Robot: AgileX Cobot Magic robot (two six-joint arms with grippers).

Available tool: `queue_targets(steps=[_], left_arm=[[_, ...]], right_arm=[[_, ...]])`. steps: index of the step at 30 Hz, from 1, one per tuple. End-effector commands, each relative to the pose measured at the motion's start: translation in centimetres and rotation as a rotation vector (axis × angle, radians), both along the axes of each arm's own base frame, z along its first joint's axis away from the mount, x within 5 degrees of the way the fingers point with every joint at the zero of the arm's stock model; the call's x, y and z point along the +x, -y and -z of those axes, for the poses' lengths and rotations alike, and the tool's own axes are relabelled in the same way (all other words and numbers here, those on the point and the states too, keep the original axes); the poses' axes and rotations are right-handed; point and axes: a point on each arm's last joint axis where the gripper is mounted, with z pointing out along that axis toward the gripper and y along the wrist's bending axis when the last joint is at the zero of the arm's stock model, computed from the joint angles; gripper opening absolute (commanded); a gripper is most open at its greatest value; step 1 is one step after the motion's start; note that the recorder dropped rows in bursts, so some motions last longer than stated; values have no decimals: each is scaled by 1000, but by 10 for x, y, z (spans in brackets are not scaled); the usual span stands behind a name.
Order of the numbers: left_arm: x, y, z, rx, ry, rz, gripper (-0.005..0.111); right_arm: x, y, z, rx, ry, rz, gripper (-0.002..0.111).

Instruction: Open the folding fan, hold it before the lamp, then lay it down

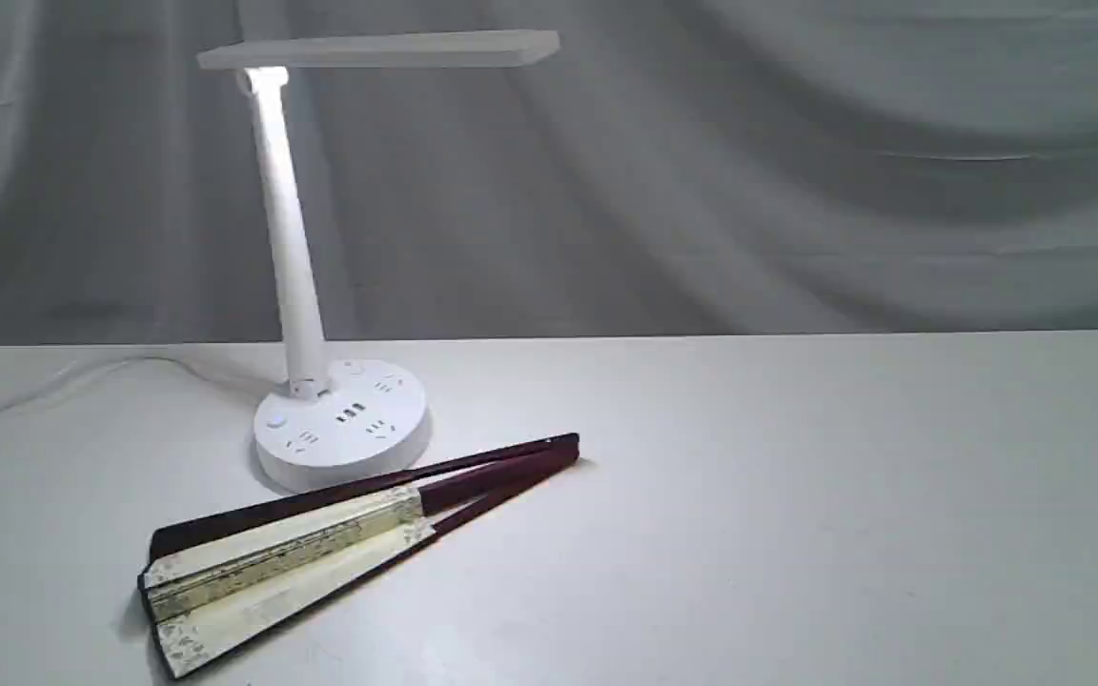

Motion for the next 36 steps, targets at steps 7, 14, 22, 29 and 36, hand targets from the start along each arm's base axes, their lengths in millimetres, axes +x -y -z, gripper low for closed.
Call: queue_targets(steps=[7,14,22,29,36], left_arm=[[0,1,-2,-25,39,5,0],[0,1,-5,-75,63,7,0],[-6,1,-41,-101,150,11,0],[-22,1,-81,-105,140,23,0],[-39,1,-109,-107,129,32,0]], right_arm=[[0,0,-3,-3,40,1,0],[0,0,-6,-9,80,4,0],[-5,0,-38,-22,171,3,0],[-18,-3,-82,-37,278,0,0],[-32,-6,-105,-38,219,-13,0]])
